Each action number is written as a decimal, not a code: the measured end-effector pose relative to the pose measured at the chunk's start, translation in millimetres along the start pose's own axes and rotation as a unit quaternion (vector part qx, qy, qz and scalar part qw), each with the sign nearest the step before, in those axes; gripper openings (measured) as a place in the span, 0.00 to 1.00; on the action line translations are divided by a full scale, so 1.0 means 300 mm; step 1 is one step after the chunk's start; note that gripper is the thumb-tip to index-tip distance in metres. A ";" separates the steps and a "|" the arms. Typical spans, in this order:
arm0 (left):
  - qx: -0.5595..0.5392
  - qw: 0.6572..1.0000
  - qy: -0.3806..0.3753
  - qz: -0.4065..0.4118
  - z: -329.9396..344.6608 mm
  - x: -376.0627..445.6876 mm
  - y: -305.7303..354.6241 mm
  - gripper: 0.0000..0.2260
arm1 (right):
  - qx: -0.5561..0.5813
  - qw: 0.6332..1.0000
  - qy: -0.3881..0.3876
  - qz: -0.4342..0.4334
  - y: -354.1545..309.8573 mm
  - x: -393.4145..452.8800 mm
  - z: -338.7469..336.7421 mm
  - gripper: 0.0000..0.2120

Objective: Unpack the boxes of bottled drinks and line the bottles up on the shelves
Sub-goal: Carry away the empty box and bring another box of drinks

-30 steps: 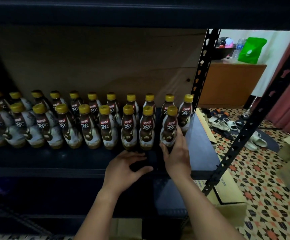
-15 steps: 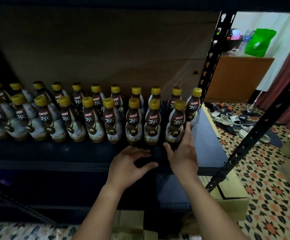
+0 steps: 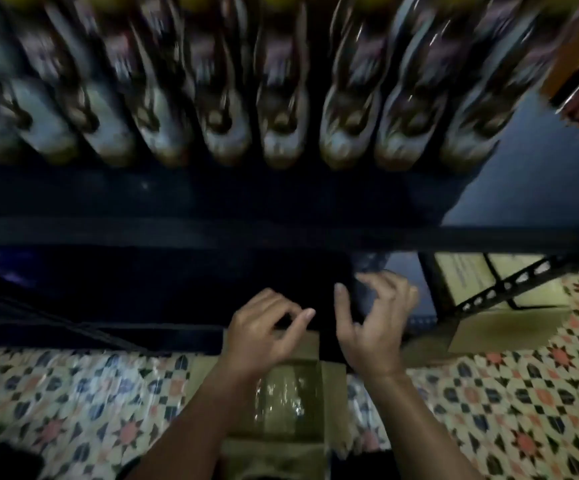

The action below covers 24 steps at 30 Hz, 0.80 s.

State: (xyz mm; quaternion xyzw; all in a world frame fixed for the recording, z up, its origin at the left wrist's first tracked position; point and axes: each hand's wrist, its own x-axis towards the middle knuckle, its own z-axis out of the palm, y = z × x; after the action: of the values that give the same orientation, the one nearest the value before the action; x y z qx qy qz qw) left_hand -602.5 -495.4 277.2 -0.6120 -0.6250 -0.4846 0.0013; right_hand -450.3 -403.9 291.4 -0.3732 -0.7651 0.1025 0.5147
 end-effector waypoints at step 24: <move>0.133 0.699 -0.072 -0.699 0.370 -1.431 -1.357 0.58 | -0.255 0.640 -0.408 0.599 1.019 -1.484 0.701 0.63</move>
State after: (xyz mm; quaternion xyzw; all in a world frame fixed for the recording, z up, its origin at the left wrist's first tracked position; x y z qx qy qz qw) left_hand -741.0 -666.6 -283.0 -0.0257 -0.9293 -0.2118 -0.3016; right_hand -404.4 -443.4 -285.1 -0.7864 -0.5025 0.3312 -0.1390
